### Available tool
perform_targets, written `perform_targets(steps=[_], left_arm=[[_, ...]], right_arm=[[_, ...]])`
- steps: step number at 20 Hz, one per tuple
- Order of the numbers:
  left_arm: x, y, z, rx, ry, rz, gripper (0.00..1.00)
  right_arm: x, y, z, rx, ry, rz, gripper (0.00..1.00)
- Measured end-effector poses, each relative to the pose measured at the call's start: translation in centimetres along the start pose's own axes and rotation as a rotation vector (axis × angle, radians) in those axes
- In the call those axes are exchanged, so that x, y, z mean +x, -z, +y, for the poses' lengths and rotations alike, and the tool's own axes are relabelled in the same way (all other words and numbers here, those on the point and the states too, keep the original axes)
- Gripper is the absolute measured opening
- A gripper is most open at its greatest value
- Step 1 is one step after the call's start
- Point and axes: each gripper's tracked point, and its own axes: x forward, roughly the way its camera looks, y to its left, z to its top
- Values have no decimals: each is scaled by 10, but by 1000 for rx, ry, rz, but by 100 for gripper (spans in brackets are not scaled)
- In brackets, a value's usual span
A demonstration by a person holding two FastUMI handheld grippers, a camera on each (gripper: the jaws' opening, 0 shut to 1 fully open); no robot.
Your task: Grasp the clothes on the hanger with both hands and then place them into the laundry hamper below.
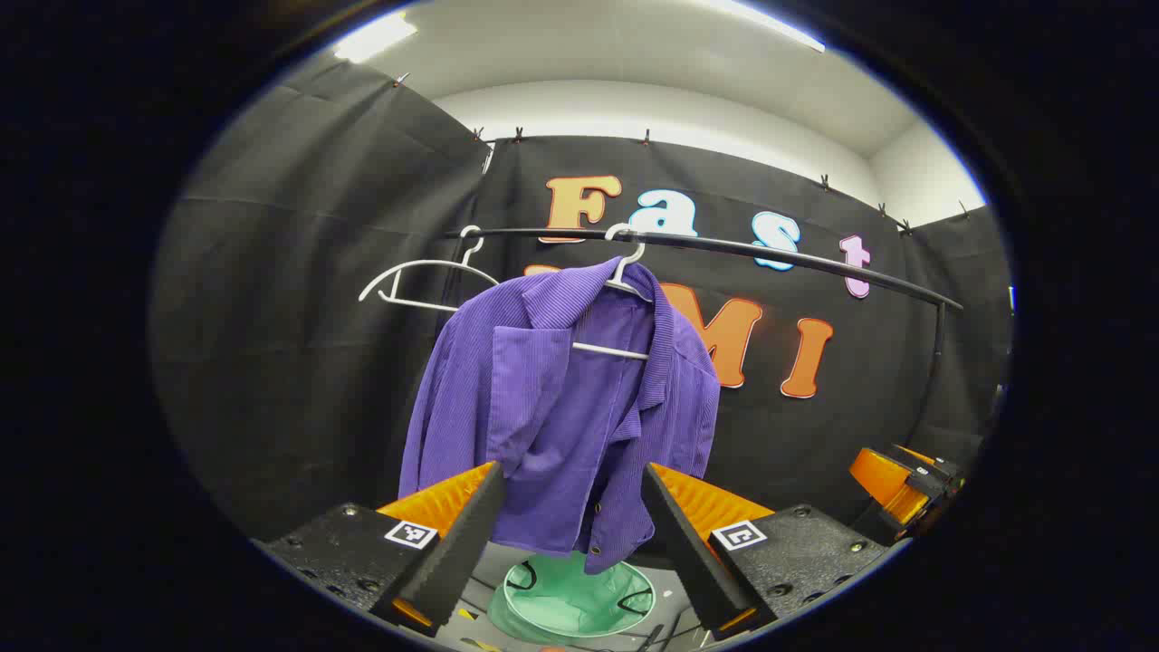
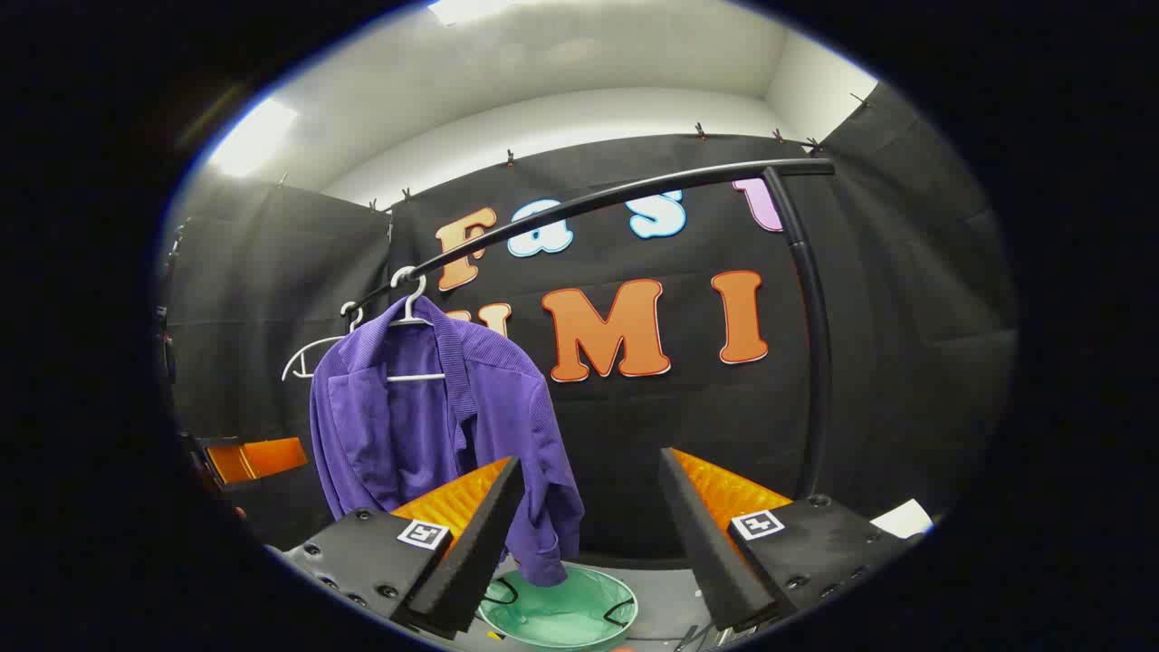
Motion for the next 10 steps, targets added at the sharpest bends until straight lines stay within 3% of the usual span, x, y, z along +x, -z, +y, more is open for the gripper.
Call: perform_targets(steps=[3, 4, 5, 10], left_arm=[[1, -5, -2, 12, -1, -6, 92], [3, -6, -1, 19, -3, -11, 92], [6, -6, -1, 27, -6, -13, 92], [28, -7, 9, 27, -4, 0, 92]], right_arm=[[-2, 4, -2, -4, -1, 8, 100], [-2, 4, -3, -2, 1, 10, 89], [-1, 4, -4, 1, 4, 10, 98], [12, 11, 4, 0, 16, 23, 100]])
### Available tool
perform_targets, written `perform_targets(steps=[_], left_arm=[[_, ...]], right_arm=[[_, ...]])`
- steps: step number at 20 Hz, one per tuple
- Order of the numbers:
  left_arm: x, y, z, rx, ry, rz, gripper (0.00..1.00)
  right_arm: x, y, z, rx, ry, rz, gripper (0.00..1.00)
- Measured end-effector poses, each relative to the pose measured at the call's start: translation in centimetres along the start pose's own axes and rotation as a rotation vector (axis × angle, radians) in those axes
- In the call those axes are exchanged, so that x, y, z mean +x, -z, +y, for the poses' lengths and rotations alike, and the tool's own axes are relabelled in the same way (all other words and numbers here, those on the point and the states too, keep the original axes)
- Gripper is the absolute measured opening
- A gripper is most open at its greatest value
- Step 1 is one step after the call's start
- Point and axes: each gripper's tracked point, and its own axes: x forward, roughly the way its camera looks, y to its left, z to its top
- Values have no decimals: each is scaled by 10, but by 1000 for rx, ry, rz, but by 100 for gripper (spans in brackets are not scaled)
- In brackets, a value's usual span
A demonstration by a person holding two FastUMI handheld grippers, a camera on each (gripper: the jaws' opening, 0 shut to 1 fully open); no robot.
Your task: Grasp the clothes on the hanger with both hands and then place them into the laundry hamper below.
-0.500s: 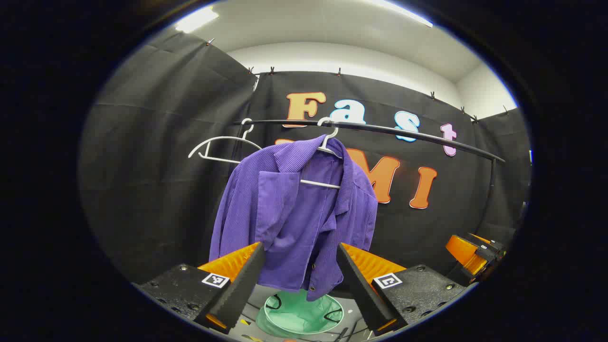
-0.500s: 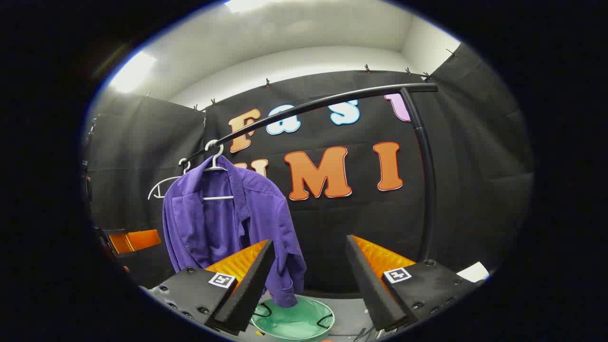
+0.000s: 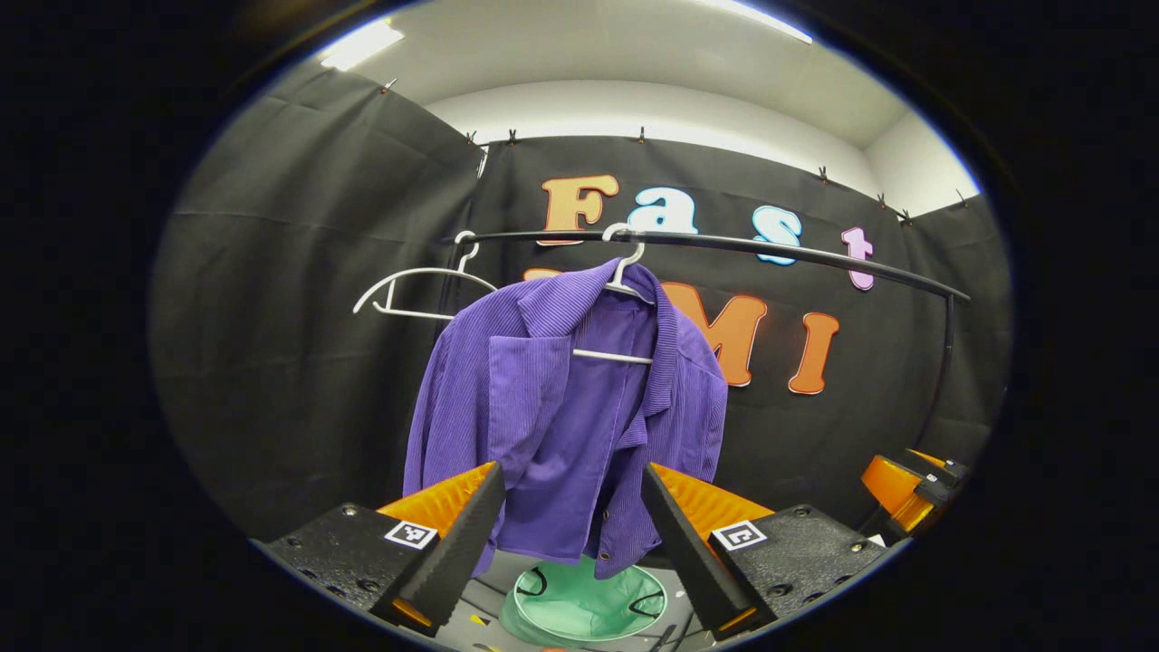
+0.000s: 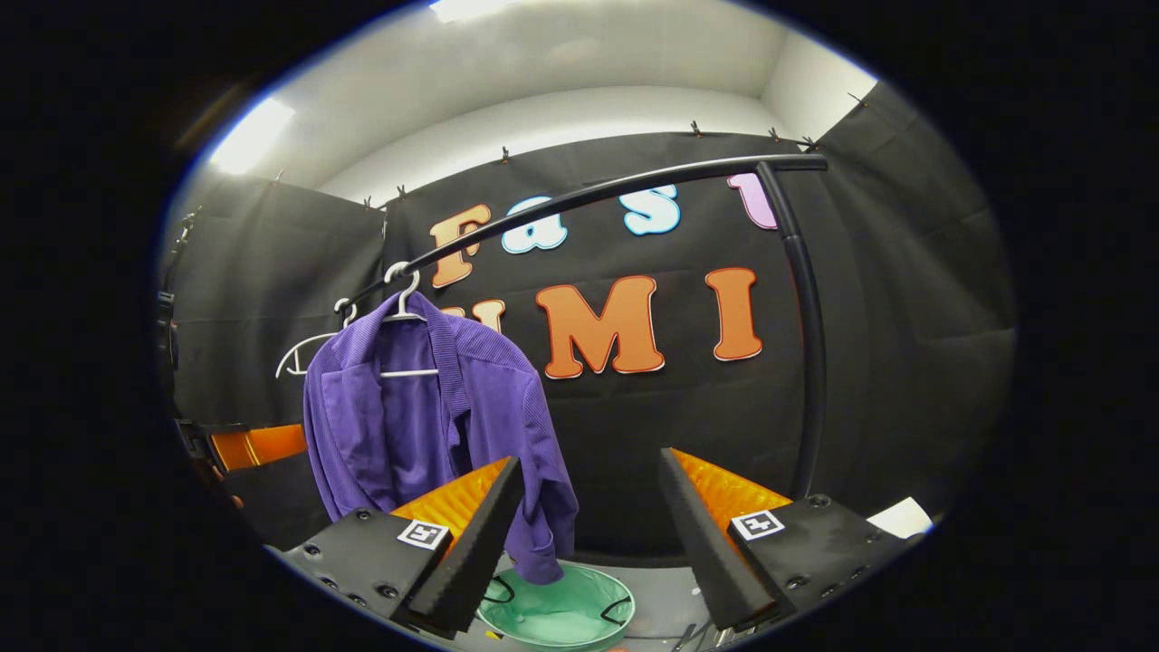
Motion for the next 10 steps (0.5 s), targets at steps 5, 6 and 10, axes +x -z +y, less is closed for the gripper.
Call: perform_targets(steps=[5, 6, 10], left_arm=[[35, -5, 18, 13, 1, -9, 92], [43, -4, 23, 8, -2, -8, 92], [76, -3, 35, -2, 9, -9, 92]], right_arm=[[21, 1, 18, -8, 15, -3, 98], [25, 4, 25, -11, 13, 4, 99], [43, 13, 51, -9, 2, 19, 98]])
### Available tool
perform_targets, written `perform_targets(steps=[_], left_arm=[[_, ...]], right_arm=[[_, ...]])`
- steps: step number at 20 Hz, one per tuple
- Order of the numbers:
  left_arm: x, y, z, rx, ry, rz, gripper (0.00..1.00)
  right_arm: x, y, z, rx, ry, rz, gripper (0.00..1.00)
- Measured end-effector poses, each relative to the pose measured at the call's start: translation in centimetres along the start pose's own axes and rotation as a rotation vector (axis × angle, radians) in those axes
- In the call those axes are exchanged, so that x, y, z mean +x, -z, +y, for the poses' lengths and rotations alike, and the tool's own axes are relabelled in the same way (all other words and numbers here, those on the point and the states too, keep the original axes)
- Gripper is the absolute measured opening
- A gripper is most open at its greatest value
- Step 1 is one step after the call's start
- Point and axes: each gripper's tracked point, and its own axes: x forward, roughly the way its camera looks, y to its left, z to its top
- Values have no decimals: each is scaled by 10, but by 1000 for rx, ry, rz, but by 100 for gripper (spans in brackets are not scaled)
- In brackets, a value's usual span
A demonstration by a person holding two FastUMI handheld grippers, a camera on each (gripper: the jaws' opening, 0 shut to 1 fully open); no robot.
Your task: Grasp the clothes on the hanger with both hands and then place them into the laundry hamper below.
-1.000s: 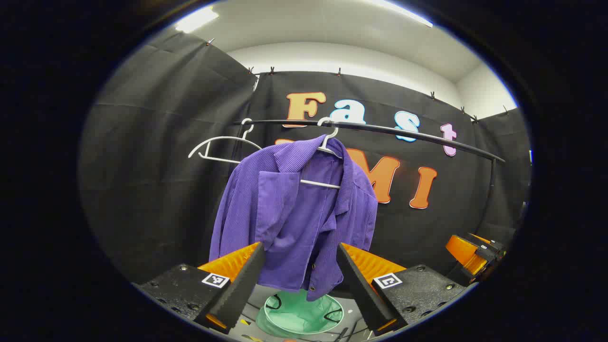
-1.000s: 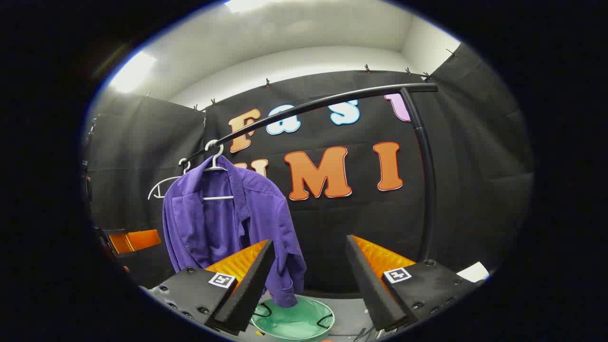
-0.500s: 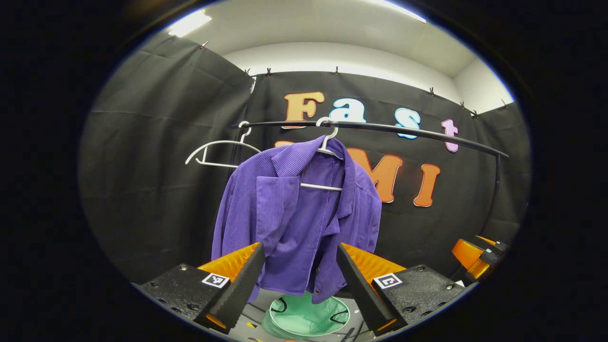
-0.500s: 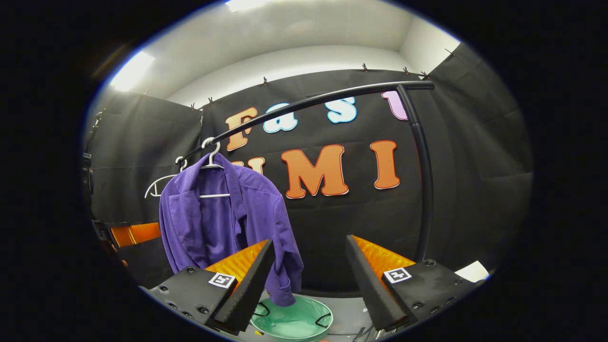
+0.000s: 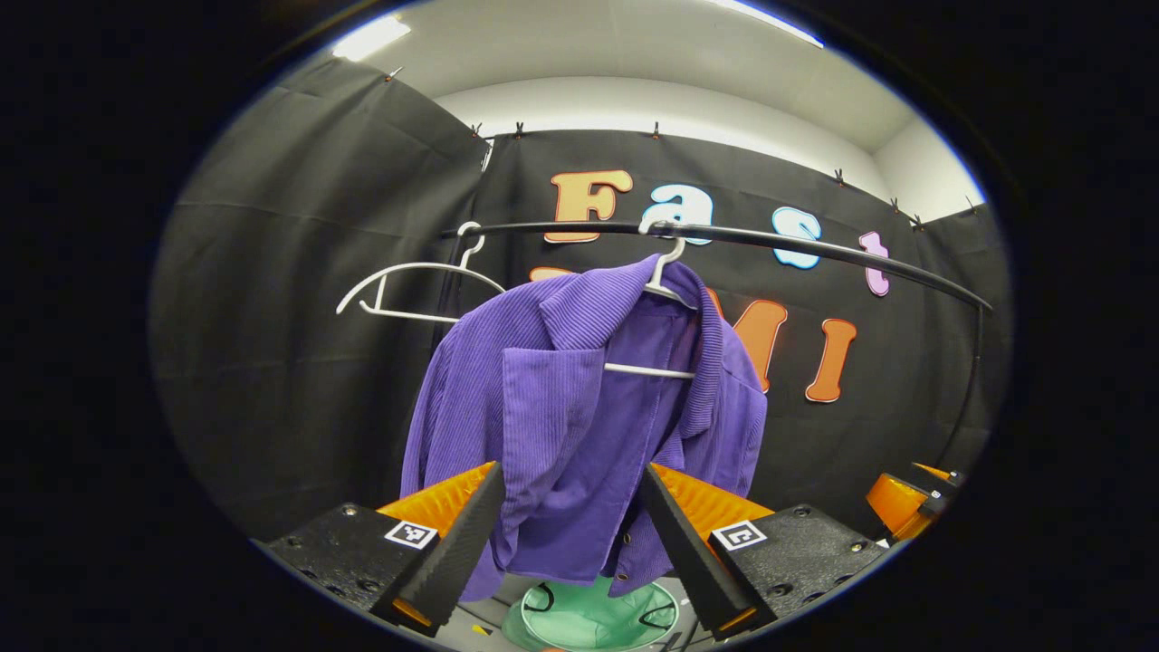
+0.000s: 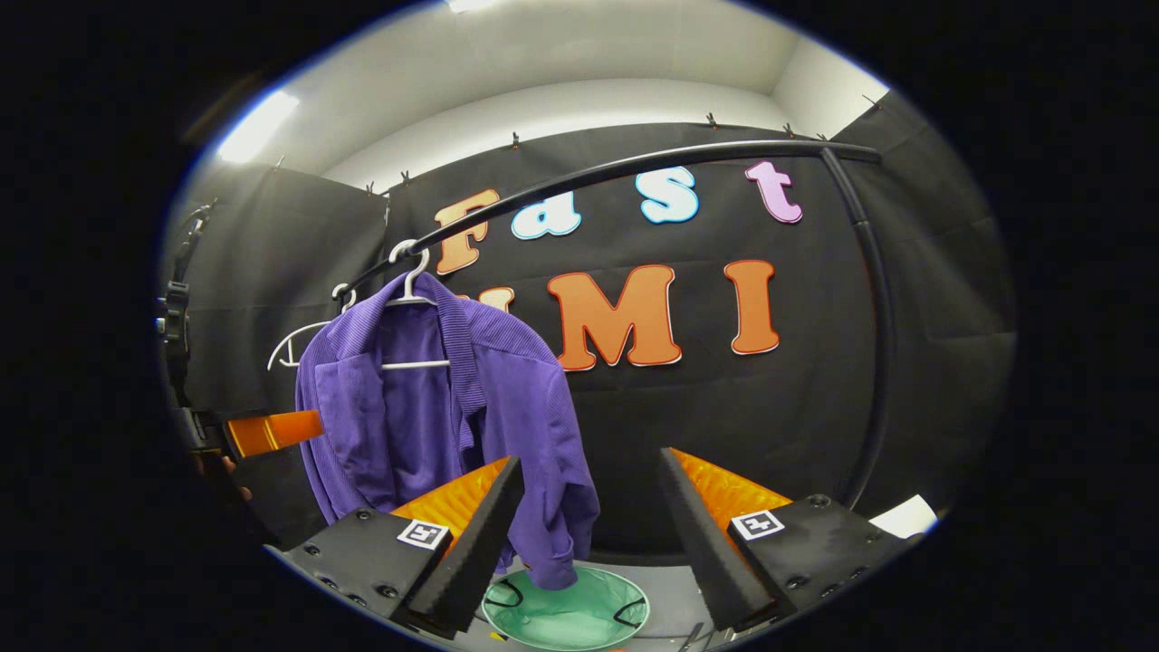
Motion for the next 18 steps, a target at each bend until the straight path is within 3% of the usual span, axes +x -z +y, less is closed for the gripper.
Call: perform_targets(steps=[6, 18], left_arm=[[54, 2, 12, 24, 22, -15, 92], [118, 11, 34, 60, 52, -13, 90]], right_arm=[[33, 11, 36, 10, -4, -1, 98], [149, 41, 123, 11, -123, 41, 98]])
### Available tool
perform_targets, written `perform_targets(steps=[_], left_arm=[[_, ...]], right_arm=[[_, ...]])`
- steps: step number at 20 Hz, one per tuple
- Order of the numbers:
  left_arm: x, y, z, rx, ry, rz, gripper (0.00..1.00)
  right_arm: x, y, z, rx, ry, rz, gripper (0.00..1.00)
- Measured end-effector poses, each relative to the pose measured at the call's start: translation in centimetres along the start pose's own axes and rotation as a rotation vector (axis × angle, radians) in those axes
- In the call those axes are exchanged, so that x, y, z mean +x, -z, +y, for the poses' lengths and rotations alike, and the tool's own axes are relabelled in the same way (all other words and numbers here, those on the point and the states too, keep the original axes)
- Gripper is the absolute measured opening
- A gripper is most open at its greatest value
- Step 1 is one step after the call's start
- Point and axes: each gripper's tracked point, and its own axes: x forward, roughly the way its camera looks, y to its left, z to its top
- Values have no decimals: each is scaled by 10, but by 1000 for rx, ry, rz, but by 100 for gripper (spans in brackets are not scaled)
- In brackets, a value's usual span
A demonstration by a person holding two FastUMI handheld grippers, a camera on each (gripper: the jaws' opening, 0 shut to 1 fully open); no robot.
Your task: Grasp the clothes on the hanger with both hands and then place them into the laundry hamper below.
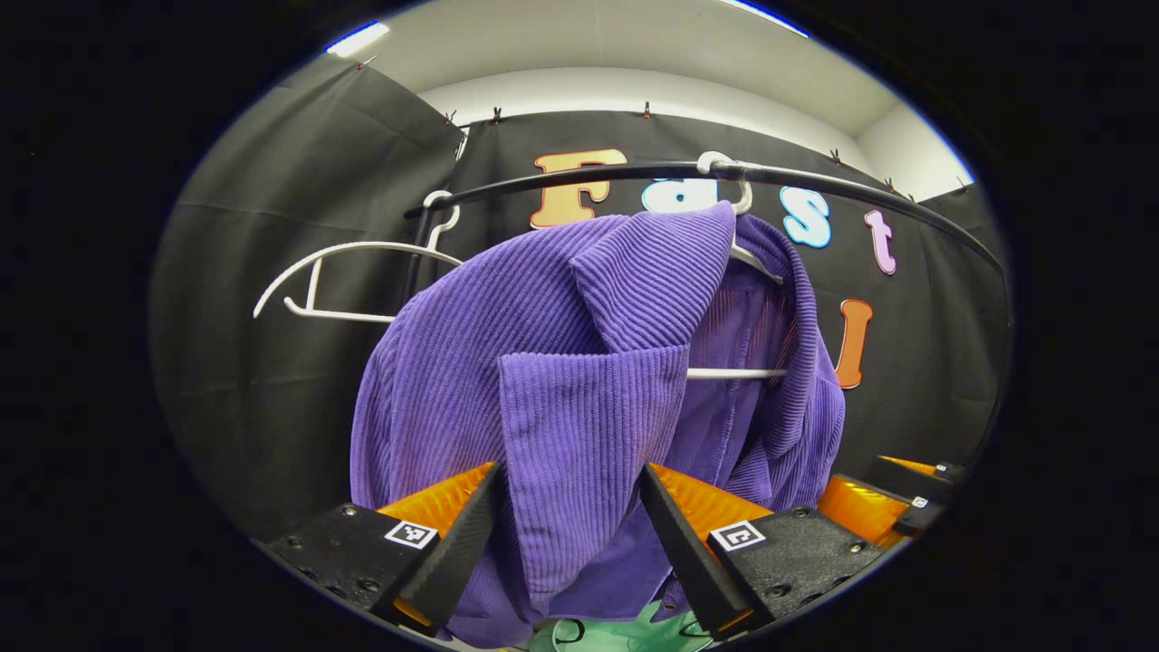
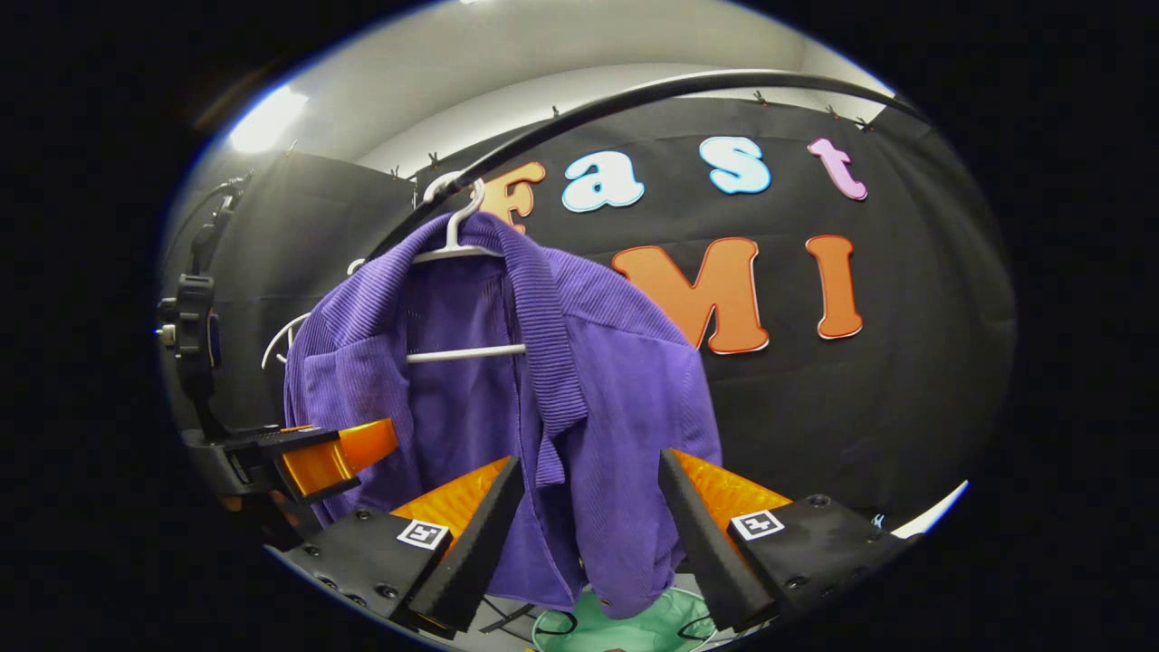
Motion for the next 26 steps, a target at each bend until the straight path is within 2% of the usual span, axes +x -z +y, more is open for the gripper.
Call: perform_targets(steps=[3, 6, 7, 8, 9, 10, 11, 12, 14, 15, 18, 20, 23, 26], left_arm=[[6, -3, 5, 6, -11, -10, 87], [11, -6, 6, 8, -12, -20, 75], [12, -6, 6, 16, -11, -21, 69], [14, -7, 7, 25, -13, -23, 63], [14, -7, 6, 31, -10, -23, 62], [16, -7, 6, 27, -8, -19, 58], [18, -5, 0, 15, 21, -4, 55], [17, -4, -3, 1, 33, 7, 42], [14, -9, 4, 3, 9, 13, 15], [11, -10, 0, 9, 44, 17, 2], [-2, -19, -10, 21, 110, 15, 0], [-9, -34, -14, 11, 149, -9, 0], [-25, -61, -7, -20, 167, -48, 0], [-36, -88, 3, -76, 172, -73, 0]], right_arm=[[32, -5, -1, -31, 2, -23, 98], [60, -5, -5, -53, 0, -13, 98], [68, -5, -5, -50, -14, -9, 89], [73, -5, 0, -39, -39, -8, 89], [79, -5, 2, -27, -50, -6, 87], [84, -4, 2, -11, -57, -2, 94], [87, -3, 3, 6, -68, 3, 76], [86, -6, 4, 30, -81, 5, 65], [82, -13, 0, 77, -110, 2, 33], [80, -16, -1, 119, -144, 12, 17], [57, -36, -2, 258, -250, 0, 20], [52, -54, -7, 306, -298, -32, 19], [37, -78, -12, 364, -359, -68, 19], [33, -103, -19, 484, -408, -88, 19]])
